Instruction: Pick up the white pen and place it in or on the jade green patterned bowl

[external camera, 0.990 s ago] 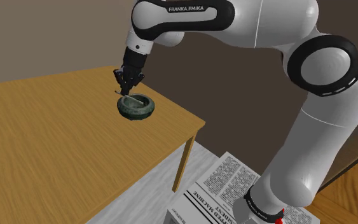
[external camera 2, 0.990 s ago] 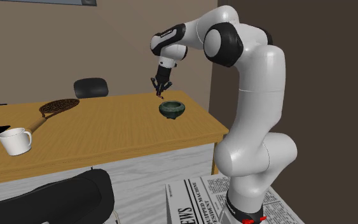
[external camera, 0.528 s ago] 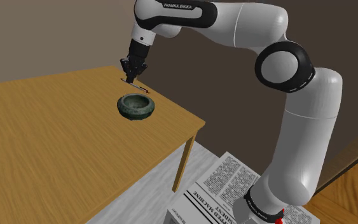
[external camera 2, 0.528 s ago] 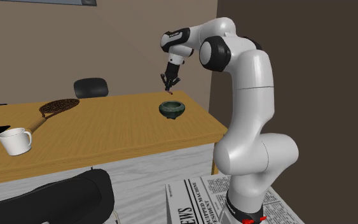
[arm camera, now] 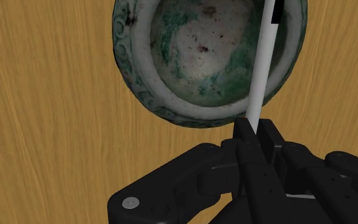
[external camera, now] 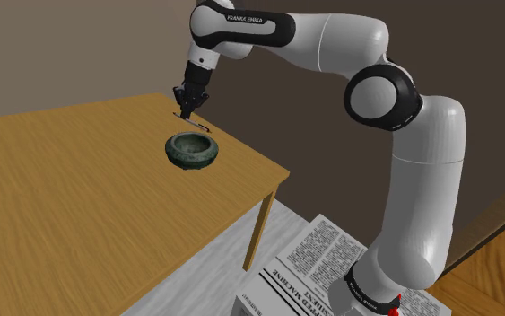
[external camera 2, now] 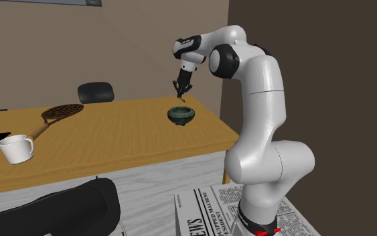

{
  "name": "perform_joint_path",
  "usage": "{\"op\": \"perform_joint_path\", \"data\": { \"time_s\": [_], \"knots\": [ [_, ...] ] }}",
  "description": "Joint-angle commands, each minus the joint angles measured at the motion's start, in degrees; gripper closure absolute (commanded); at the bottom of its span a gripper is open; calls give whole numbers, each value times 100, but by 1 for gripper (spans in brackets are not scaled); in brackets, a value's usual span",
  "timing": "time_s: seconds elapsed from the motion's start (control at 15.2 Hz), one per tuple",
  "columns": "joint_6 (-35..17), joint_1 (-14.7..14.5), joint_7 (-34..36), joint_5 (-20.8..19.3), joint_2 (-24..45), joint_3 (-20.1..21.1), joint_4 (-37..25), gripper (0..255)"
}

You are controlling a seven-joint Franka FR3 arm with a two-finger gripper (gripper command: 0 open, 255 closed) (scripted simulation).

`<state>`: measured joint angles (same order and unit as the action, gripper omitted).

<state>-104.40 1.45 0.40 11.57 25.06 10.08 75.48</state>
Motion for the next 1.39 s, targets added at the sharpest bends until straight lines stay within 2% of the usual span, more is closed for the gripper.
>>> {"op": "perform_joint_path", "data": {
  "time_s": [0.0, 0.66, 1.12, 1.19, 1.32],
  "knots": [
    [-147, 1, -33, 7, 3, -1, 146, 255],
    [-835, 5, -193, 49, 65, -2, 790, 255],
    [-835, 5, -193, 49, 67, -2, 788, 255],
    [-835, 4, -193, 49, 67, -2, 788, 0],
    [-836, 5, -193, 49, 67, -2, 789, 0]
  ]
}}
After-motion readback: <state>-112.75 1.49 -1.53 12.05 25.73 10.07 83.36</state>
